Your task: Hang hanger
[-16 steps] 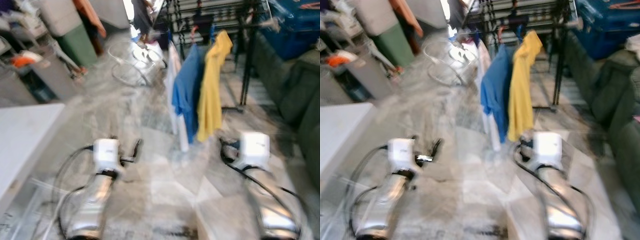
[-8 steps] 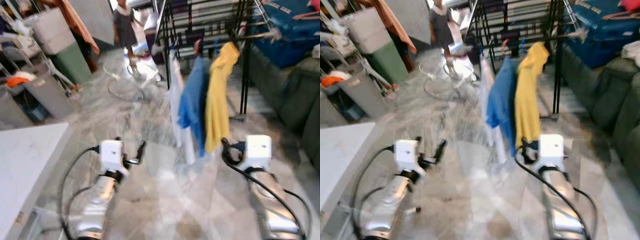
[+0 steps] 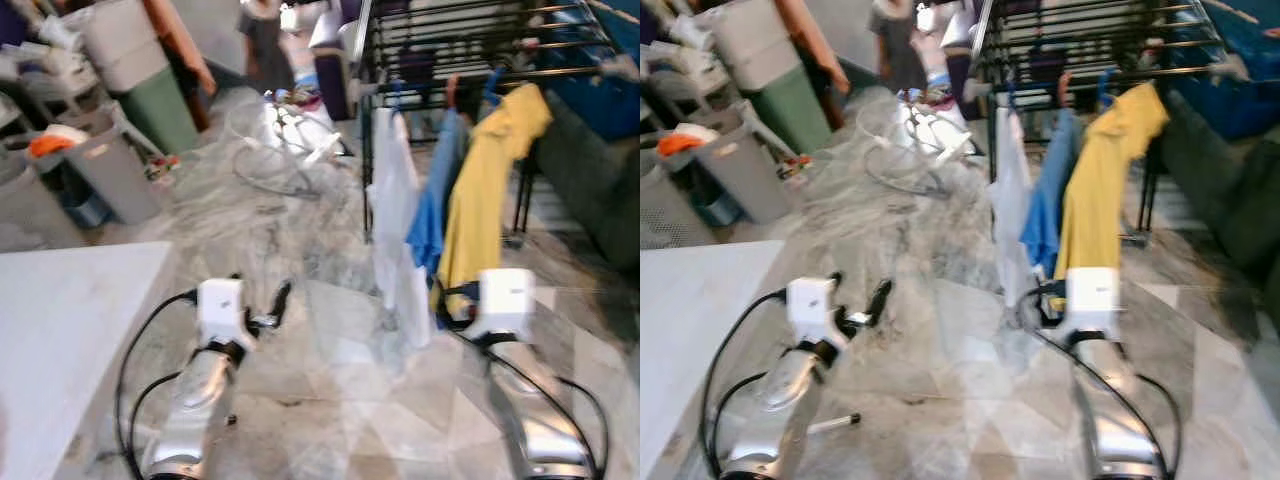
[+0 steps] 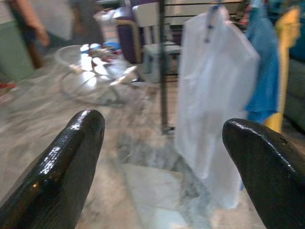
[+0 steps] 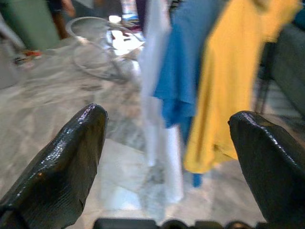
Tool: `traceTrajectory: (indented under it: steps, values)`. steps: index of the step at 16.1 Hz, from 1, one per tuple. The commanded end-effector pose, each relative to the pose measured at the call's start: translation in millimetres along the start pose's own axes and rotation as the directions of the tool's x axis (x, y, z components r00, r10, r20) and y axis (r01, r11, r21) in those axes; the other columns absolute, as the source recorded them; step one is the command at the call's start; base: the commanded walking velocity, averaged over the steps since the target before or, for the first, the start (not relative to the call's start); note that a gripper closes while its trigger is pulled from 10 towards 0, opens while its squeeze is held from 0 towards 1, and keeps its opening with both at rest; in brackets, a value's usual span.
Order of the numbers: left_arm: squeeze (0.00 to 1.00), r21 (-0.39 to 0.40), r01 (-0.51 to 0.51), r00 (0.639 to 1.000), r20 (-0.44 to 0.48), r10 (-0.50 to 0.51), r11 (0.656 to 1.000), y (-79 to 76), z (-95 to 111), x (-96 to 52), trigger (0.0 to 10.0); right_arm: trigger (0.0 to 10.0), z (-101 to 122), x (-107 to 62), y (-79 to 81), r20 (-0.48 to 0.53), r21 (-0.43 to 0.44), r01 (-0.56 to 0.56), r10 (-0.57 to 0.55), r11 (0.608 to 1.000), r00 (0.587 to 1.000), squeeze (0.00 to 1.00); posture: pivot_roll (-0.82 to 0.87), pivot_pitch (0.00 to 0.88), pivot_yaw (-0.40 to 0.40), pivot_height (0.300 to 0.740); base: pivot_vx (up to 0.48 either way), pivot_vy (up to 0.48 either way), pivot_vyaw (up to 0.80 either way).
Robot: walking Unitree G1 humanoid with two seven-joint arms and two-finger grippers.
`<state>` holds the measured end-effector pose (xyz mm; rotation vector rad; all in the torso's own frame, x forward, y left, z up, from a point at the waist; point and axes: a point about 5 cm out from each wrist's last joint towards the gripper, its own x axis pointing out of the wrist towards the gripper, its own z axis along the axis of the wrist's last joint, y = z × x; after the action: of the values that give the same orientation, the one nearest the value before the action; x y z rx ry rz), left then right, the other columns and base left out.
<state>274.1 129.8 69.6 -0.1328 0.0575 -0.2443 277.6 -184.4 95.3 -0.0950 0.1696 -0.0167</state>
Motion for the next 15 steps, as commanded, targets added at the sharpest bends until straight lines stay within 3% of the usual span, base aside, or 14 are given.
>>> traceTrajectory:
  steps: [1, 7, 15]
  values:
    - [0.0, -0.006, 0.01, 1.0, 0.011, -0.01, 1.0, 0.4, 3.0, -0.1, 10.0, 10.0, 4.4, 0.9, -1.5, 0.012, -0.001, 0.008, -0.008, 1.0, 1.0, 0.0, -0.23, 0.0, 0.204, 0.74, 0.0, 0.0, 0.0]
    - [0.0, -0.01, 0.056, 0.998, 0.012, -0.056, 0.998, -4.4, 3.7, -0.5, 10.0, 10.0, 3.8, 0.6, -5.0, 0.007, -0.004, 0.031, -0.031, 1.0, 0.999, 0.0, -0.24, 0.0, 0.206, 0.74, 0.0, 0.0, 0.0]
    - [0.0, -0.015, 0.082, 0.996, 0.021, -0.082, 0.996, -8.3, 3.7, -0.9, 10.0, 10.0, 4.2, 0.1, -7.5, 0.004, -0.002, 0.04, -0.04, 0.999, 0.999, 0.0, -0.24, 0.0, 0.202, 0.74, 0.397, 0.0, 0.0]
